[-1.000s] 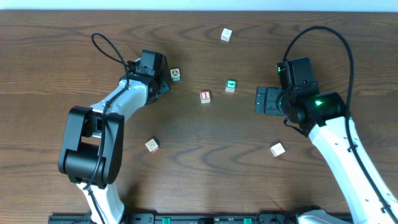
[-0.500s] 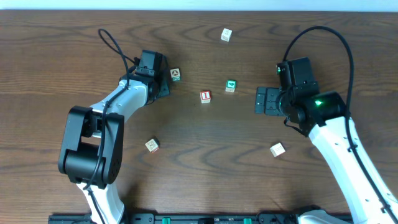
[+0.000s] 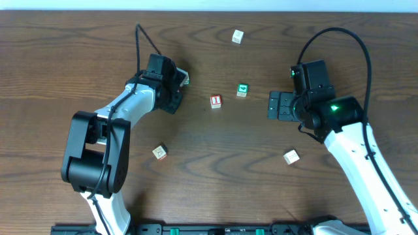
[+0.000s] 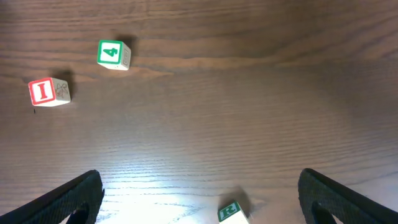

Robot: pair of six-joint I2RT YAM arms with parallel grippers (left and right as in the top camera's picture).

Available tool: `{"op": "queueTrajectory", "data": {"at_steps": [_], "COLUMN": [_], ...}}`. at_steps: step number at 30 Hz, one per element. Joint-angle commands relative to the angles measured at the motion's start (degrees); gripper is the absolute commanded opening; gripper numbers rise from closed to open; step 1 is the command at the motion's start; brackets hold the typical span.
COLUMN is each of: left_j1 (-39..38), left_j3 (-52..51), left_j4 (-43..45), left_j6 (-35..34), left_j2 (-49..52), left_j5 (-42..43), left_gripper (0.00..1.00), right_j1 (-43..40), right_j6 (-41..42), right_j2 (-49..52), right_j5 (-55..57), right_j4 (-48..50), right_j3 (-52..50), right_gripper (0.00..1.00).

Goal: Spell out Ai2
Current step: 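Lower the left gripper and grasp the red 'A' block, then carry the 'A' block with the left gripper toward the 'I' block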

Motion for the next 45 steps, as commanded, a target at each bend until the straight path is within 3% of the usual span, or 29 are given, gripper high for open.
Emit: {"op": "queueTrajectory", "data": {"at_steps": [1,3,10,14,20,26,36,45], "left_j1": [0.11,0.11,0.11,0.17,0.2,0.2,0.22,0.2], "left_j3": [0.07,0.09,0.22,0.22,0.22,0.46,0.46,0.46], "left_j4": [-0.87,-3.28,-13.0,-6.73,4.61,7.15,7.76,7.06], "left_j6": [8.59,8.61,9.53,9.42,9.42,17.16,16.94,12.33], "left_j2": [0.79,0.7,-1.16,-1.9,-1.9,-1.97,-1.95,-1.95], "left_j5": [-1.33,-5.05,-12.39,-18.12,-27.19,-26.56,-17.81,-10.05], "left_gripper": [0.27,0.41,0.38,0.42,0.37,0.38,0.39,0.42], "right_j1": [-0.15,-0.15,-0.15,-0.15,-0.15,-0.15,-0.13,-0.13], "right_j6": [-0.66,-0.66,-0.63,-0.61,-0.39,-0.39,0.9,0.9], "right_j2": [-0.37,-0.37,-0.37,-0.31,-0.11,0.52,0.72,0.72], "right_j5": [0.24,0.24,0.24,0.22,0.2,0.2,0.17,0.17], "right_j4": [-0.07,-0.07,-0.02,-0.07,-1.05,-1.33,-1.73,-1.77], "right_j3": [-0.09,-0.09,-0.11,-0.26,-0.31,-0.31,-0.31,-0.31], "right_gripper": [0.99,0.99,0.99,0.99,0.99,0.99,0.99,0.99]}}
